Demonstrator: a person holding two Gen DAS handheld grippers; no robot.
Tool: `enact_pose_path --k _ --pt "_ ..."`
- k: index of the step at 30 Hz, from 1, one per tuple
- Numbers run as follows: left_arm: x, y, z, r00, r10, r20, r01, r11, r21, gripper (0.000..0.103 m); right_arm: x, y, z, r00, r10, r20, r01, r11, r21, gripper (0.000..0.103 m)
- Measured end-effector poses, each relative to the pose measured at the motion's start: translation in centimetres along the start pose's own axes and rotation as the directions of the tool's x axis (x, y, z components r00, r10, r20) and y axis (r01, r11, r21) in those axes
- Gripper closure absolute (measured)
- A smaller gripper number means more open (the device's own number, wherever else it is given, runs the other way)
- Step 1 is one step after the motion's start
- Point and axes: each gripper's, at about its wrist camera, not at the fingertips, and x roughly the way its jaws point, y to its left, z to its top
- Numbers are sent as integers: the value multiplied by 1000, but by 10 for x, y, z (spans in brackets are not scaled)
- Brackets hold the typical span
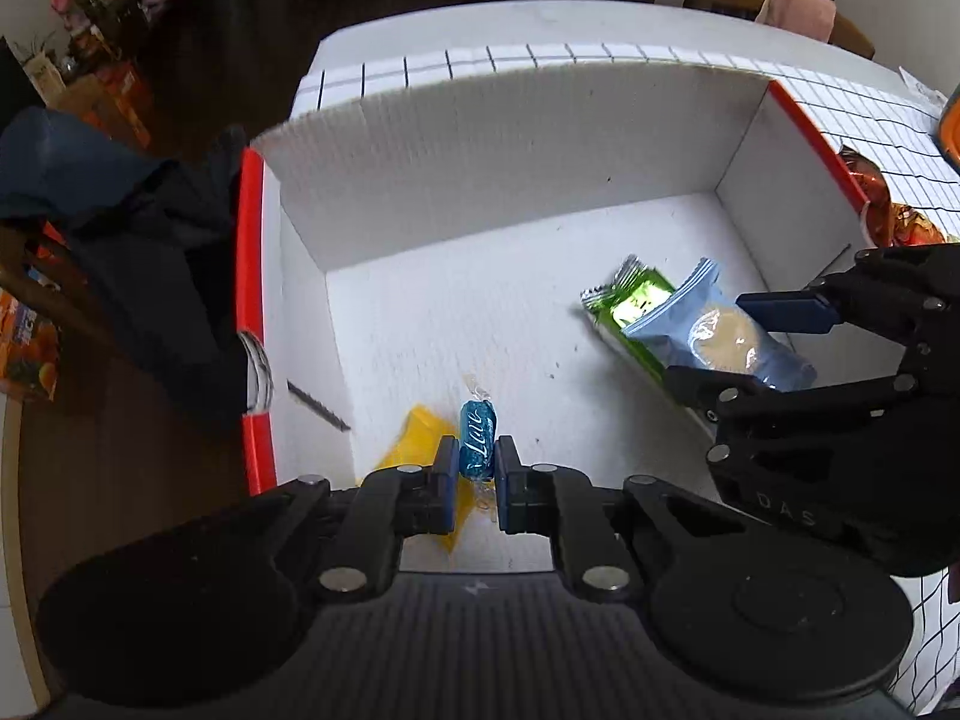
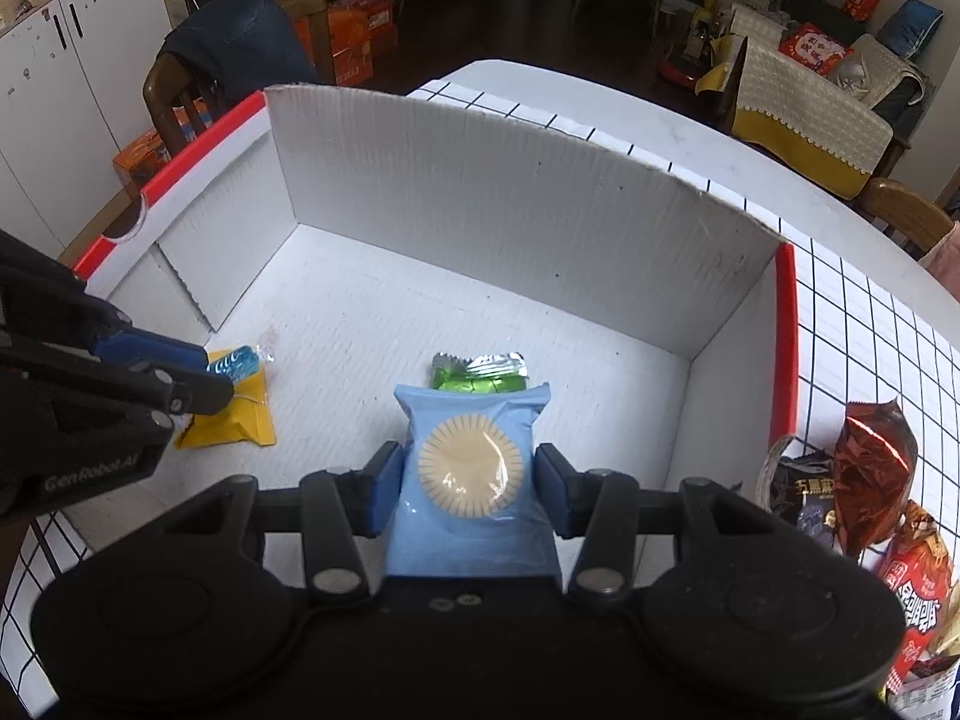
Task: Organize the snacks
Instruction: 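Open both tools to drop the candy and cookie pack into the box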
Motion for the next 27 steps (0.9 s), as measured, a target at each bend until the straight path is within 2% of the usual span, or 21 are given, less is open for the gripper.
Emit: enact_pose_path --k 8,12,23,27 --pt "4 3 -4 1000 -3 -3 3 1000 -22 91 0 3 -2 1000 1 -2 -1 1000 -12 55" --pt "-2 3 -7 1000 -12 12 12 1000 -23 91 -6 4 -5 1000 10 17 -10 1000 -5 48" --pt "-33 0 -16 997 -31 68 33 999 -35 90 -51 -3 -15 993 37 112 -44 998 55 39" --pt "-50 -3 -20 994 -40 105 44 999 -29 82 -74 -6 -20 987 37 158 -49 996 69 37"
